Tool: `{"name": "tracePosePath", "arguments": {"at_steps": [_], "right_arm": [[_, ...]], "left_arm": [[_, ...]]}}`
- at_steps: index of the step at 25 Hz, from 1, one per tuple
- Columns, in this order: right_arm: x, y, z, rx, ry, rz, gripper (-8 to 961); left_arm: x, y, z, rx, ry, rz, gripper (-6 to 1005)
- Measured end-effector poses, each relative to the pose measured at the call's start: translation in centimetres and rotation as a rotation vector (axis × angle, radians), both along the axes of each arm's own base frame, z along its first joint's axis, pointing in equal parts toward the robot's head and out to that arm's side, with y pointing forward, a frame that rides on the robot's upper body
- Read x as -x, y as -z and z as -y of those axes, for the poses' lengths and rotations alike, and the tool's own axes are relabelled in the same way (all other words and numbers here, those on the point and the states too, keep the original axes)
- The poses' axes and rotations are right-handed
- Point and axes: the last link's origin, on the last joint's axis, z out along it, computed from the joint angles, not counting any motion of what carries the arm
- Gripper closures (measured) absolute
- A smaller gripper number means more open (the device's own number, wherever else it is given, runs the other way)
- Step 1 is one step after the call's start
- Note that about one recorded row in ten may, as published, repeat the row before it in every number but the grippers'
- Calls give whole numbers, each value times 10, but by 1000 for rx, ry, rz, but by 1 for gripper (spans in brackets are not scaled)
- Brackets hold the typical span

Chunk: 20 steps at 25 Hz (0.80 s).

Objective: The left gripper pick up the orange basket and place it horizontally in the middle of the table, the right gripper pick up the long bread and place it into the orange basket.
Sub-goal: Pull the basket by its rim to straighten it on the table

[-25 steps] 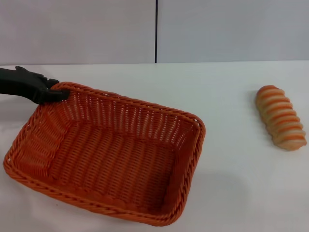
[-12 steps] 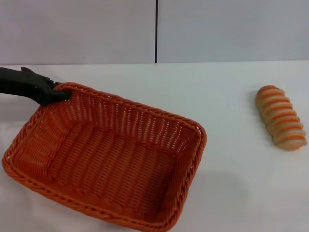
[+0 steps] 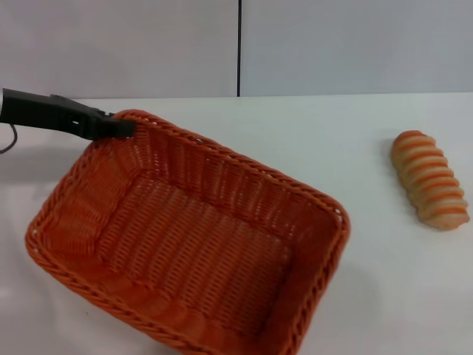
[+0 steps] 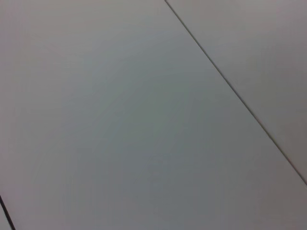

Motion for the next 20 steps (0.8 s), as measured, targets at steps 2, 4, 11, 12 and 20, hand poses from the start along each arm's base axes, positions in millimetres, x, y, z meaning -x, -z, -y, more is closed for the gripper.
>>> {"name": "tracePosePath", "arguments": {"at_steps": [2, 4, 11, 12, 20], "right_arm": [[-1, 0, 0, 1, 4, -3, 478], [-1, 1, 0, 4, 8, -5, 478], [-2, 2, -4, 15, 17, -15, 478], [-2, 2, -4, 16, 17, -15, 478], [-2, 2, -6, 18, 16, -16, 479]], "left_arm": [[-3, 0, 1, 3, -40, 27, 788], [-4, 1, 1, -6, -121, 82, 801], [4, 4, 5, -36, -214, 169, 800], [7, 4, 7, -41, -229, 176, 795], [28, 3, 24, -57, -315, 207, 758]]}}
